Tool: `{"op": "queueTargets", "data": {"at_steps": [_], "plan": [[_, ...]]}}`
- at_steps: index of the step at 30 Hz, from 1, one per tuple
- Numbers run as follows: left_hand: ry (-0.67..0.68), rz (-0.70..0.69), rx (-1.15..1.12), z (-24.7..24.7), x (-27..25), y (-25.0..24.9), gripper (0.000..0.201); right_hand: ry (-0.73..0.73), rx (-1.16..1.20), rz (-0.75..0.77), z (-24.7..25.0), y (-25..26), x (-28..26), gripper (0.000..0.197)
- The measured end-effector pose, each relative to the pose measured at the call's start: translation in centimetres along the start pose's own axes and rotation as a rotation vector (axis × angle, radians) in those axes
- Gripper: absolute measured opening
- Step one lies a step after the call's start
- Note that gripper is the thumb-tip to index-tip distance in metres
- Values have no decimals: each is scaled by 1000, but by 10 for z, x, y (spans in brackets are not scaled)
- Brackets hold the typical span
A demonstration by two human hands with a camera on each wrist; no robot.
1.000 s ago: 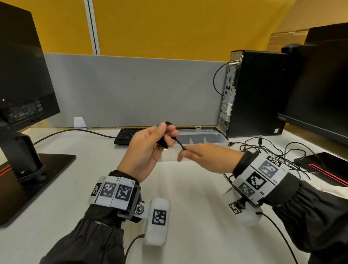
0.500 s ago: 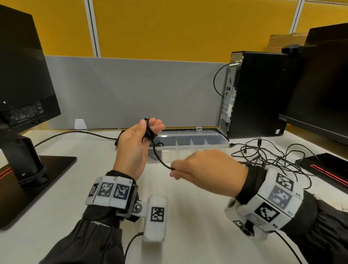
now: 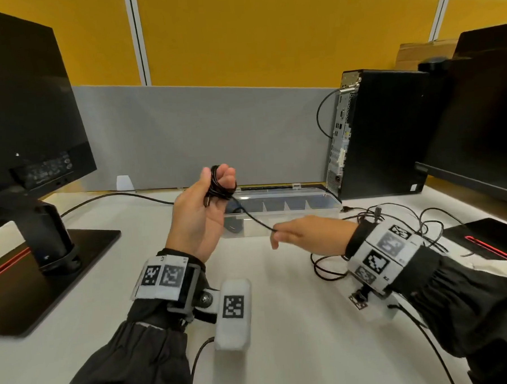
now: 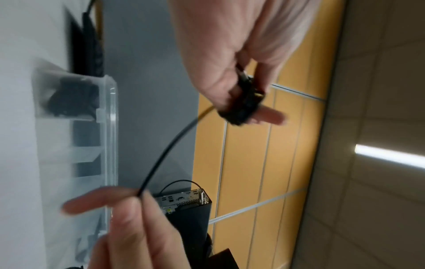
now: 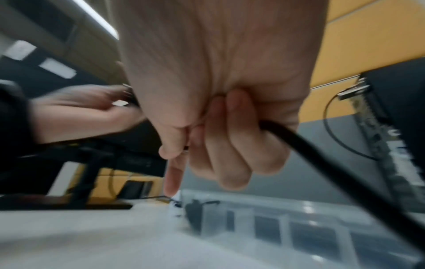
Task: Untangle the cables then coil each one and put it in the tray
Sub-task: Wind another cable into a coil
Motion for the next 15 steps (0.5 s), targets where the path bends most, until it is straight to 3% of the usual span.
{"op": "queueTargets", "data": {"at_steps": [2, 5, 7, 9, 11, 12, 15], "plan": [[-12, -58, 202, 7, 3, 4, 25, -93, -47, 52, -1, 9, -7, 32], [67, -113, 561, 7, 3, 9, 23, -437, -78, 202, 21, 27, -23, 35], [195, -49, 627, 0, -1, 12, 32, -667, -21, 248, 41, 33, -31, 37], [418, -7, 808, -11, -9, 17, 38, -776, 22, 184, 54, 31, -31, 32], [584, -61, 1083, -16, -15, 18, 25, -786, 49, 151, 56, 27, -27, 25], [596, -108, 1183, -14, -14, 16, 23, -755, 63, 150, 54, 23, -24, 23], [478, -225, 1286, 4, -2, 6, 30, -437, 232, 137, 40, 3, -17, 24]]}}
Point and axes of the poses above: each hand's wrist, its own x-axis towards the middle knuckle, its own z-axis out of the back of the hand, y = z × x, the point moved 4 cm from there along x, towards the middle knuckle, and after that the axes turned 7 degrees about -z, right-handed, at the moved point
